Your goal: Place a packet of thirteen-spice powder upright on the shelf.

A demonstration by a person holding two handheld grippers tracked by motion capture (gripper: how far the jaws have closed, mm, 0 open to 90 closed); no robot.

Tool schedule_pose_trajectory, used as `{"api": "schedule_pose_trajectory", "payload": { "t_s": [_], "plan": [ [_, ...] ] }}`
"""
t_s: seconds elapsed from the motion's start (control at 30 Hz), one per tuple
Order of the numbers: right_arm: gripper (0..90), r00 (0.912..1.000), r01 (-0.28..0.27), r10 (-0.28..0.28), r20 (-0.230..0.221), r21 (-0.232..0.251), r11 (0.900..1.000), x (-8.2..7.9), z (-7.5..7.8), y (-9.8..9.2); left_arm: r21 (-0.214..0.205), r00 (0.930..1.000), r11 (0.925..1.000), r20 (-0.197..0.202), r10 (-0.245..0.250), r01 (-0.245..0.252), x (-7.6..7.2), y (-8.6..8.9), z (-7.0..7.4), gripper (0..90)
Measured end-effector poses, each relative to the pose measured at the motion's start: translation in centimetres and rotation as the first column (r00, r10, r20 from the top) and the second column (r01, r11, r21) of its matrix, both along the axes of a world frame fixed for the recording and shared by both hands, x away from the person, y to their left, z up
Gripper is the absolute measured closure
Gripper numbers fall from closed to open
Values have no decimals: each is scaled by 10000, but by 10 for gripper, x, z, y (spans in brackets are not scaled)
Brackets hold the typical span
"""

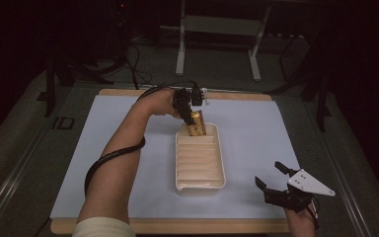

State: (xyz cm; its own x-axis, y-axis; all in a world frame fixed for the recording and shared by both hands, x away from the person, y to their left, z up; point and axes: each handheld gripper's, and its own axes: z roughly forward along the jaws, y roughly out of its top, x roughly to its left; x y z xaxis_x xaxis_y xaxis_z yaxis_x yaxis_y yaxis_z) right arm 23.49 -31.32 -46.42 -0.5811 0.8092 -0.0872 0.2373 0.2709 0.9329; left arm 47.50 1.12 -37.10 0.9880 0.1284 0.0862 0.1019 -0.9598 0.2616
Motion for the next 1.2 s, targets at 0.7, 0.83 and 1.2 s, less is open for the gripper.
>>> {"api": "schedule_pose_trajectory", "payload": {
  "t_s": [0.7, 0.83, 1.2],
  "plan": [
    [143, 10000, -12, 12, -19, 29, 10000, -1, 0, -1, 1181, 9988, 9923, -369, -332, 373, 7, -19, -36, 678],
    [142, 10000, -29, 29, 7, 47, 10000, -1, 0, -1, 1191, 9989, 9923, -363, -304, 345, 8, -21, -36, 675],
    [143, 10000, -27, 27, -19, 45, 10000, -1, 0, -1, 830, 10000, 9965, -30, -80, 82, 6, -23, -27, 577]
  ]
}}
